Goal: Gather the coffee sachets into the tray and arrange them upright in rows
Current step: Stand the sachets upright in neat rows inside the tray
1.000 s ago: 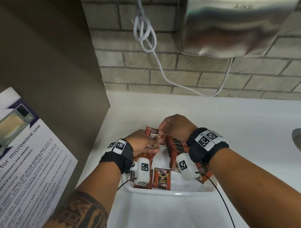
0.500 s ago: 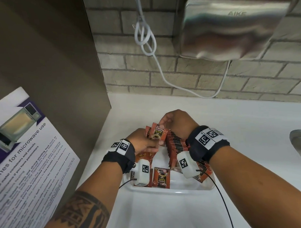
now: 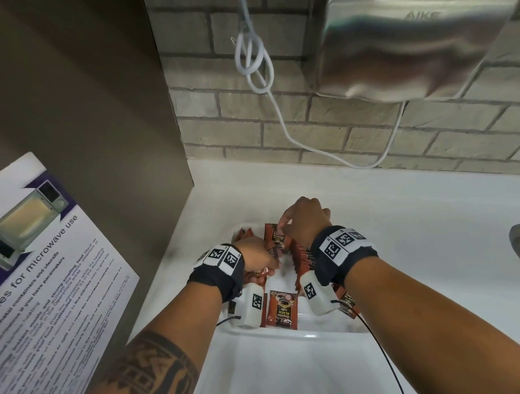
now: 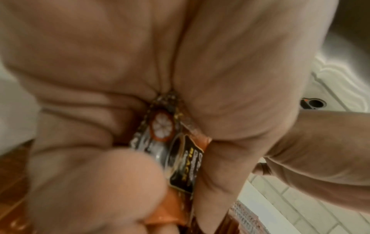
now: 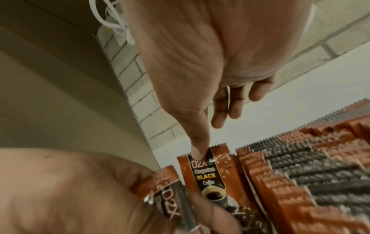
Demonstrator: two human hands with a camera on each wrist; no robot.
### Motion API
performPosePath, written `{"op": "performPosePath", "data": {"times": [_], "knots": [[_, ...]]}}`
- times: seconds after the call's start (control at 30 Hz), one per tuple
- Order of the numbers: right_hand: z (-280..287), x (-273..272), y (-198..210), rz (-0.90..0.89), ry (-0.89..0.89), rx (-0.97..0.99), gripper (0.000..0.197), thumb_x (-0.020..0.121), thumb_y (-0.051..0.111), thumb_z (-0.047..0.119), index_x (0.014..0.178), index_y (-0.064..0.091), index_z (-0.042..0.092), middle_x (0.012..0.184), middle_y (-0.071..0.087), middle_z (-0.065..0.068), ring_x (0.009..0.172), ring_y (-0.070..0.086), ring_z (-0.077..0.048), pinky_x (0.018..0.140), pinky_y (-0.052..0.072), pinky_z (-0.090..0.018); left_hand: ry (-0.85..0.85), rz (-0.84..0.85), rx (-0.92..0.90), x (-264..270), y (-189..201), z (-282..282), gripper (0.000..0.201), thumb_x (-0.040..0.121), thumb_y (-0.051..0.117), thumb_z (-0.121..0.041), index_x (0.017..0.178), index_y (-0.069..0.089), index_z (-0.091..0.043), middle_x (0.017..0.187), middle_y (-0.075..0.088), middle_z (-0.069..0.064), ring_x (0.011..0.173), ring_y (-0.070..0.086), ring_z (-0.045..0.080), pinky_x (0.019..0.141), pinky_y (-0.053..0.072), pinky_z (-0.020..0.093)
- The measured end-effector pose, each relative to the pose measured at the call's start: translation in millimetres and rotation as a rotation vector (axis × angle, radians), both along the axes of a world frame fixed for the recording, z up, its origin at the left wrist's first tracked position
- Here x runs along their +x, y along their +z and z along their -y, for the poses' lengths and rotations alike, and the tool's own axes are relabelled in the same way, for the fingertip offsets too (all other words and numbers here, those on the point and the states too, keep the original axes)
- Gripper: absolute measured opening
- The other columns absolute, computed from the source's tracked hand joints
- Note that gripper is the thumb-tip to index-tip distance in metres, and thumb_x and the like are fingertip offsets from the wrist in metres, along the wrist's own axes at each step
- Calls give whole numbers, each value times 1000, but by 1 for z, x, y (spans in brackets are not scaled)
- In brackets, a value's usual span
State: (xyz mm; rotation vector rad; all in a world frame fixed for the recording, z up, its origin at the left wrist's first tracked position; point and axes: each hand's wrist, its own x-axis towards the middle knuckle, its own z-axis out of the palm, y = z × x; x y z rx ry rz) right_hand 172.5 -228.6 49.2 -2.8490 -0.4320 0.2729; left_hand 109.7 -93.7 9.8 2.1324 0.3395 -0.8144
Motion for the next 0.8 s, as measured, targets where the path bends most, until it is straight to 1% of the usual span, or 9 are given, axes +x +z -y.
{"op": "performPosePath", "data": {"times": [0.07, 0.17, 0.2, 0.3, 0.47, 0.53, 0.6, 0.7, 0.8], "knots": [[-6, 3, -6, -1, -7, -64, 21, 88, 55, 25, 94, 76, 27, 105, 60, 4, 106, 52, -20, 88, 43, -35, -1, -40, 11, 3, -2, 1, 26, 93, 68, -28, 113, 69, -11, 94, 77, 7, 59, 61, 17, 48, 49, 22], [-10, 7, -13, 7, 16, -118, 25, 92, 50, 26, 100, 74, 24, 108, 56, 1, 107, 49, -22, 84, 39, -35, -6, -39, 52, 6, -4, 2, 23, 95, 65, -30, 92, 71, -8, 67, 72, 2, 44, 54, 13, 44, 44, 19], [-11, 8, -15, 13, 26, -137, 26, 92, 49, 26, 102, 73, 24, 108, 56, 1, 107, 48, -22, 83, 38, -35, -6, -31, 58, 7, -5, 2, 24, 95, 65, -31, 90, 72, -9, 64, 71, 0, 42, 53, 12, 45, 45, 19], [-12, 12, -19, 8, 29, -162, 27, 92, 49, 25, 104, 72, 23, 111, 56, 0, 109, 47, -23, 88, 40, -38, -16, -36, 74, 10, -6, 1, 28, 94, 65, -35, 93, 75, -9, 71, 70, 4, 43, 53, 13, 47, 46, 19], [-13, 15, -21, 1, 25, -146, 26, 89, 51, 22, 103, 73, 24, 110, 58, 2, 108, 49, -21, 92, 42, -38, 5, -17, 77, 13, -3, 2, 24, 95, 65, -34, 83, 71, -15, 56, 67, -8, 46, 54, 10, 49, 45, 19], [-13, 16, -22, 1, 32, -142, 25, 90, 52, 22, 103, 73, 24, 110, 60, 3, 108, 50, -21, 94, 42, -39, -11, -1, 113, 13, -2, 3, 25, 94, 64, -37, 79, 69, -17, 56, 65, -8, 50, 54, 9, 53, 43, 18], [-12, 16, -21, -1, 40, -143, 25, 90, 52, 23, 105, 73, 24, 110, 61, 3, 108, 53, -21, 96, 42, -40, 4, -26, 89, 13, -3, 3, 27, 95, 64, -35, 78, 70, -15, 53, 64, -6, 44, 52, 10, 49, 43, 19], [-11, 15, -20, -6, 55, -143, 25, 89, 52, 23, 103, 73, 24, 109, 62, 2, 107, 55, -21, 95, 42, -41, 29, -24, 56, 12, -6, 3, 23, 95, 65, -31, 83, 71, -13, 58, 68, -5, 38, 54, 7, 43, 44, 15], [-8, 14, -18, -11, 47, -131, 23, 87, 54, 21, 100, 73, 24, 107, 63, 2, 106, 55, -21, 94, 42, -40, 36, -22, 28, 11, -8, 2, 21, 93, 67, -30, 96, 73, -10, 80, 74, 0, 51, 61, 9, 45, 48, 15]]}}
